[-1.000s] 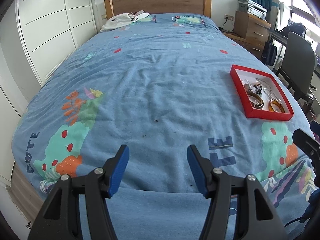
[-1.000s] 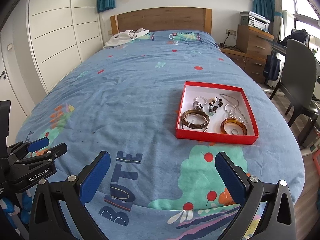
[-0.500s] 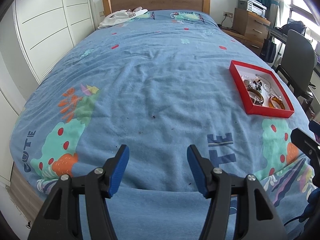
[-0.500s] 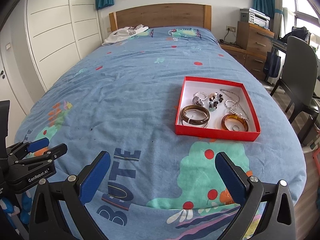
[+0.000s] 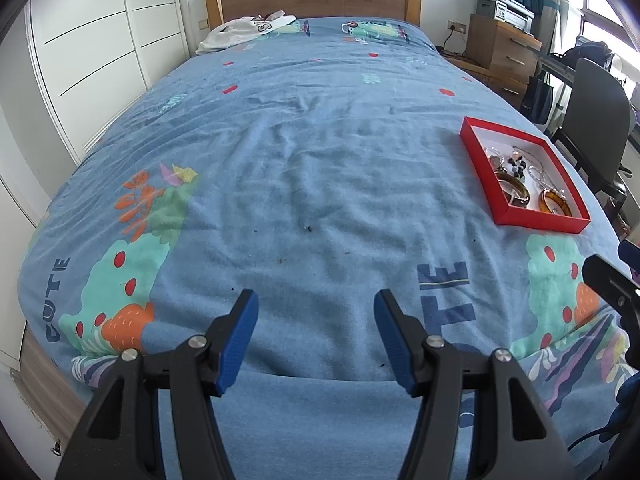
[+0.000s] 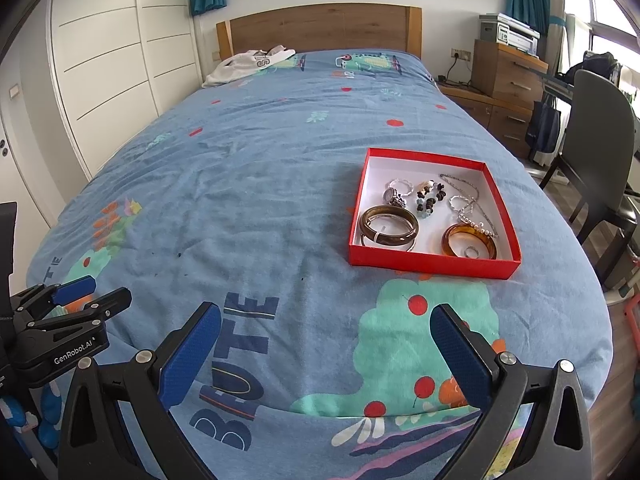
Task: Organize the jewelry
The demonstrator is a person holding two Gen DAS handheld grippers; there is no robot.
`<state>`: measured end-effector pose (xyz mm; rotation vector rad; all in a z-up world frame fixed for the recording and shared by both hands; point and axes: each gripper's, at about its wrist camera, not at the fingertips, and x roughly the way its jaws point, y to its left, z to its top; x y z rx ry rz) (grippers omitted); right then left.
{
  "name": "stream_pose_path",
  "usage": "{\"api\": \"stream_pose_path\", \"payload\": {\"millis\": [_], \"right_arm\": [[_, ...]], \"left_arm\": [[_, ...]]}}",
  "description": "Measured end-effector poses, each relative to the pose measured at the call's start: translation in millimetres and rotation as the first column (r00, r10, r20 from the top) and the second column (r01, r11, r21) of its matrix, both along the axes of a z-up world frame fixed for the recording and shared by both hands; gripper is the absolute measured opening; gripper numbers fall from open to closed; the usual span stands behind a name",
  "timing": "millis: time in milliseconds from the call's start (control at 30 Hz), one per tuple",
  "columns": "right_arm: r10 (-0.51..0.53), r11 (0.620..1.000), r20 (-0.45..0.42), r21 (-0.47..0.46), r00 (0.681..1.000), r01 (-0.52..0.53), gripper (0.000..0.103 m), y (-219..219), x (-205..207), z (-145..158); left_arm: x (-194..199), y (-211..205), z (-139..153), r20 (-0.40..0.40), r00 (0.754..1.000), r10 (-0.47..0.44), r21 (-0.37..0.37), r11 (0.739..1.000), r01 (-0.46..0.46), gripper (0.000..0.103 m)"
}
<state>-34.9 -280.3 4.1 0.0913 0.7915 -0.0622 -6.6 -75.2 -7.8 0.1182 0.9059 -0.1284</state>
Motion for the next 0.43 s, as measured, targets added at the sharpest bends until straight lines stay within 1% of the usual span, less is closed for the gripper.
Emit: {"api": "stream_pose_path", "payload": {"millis": [433], "right_arm": [[0.000, 1.000, -0.001, 0.001, 1.000, 0.000, 0.102, 0.0, -0.1, 0.1]], "left_arm": [[0.3, 1.9, -0.8, -0.014, 1.000, 0.000, -0.008, 1.000, 0.000, 0.058]]}}
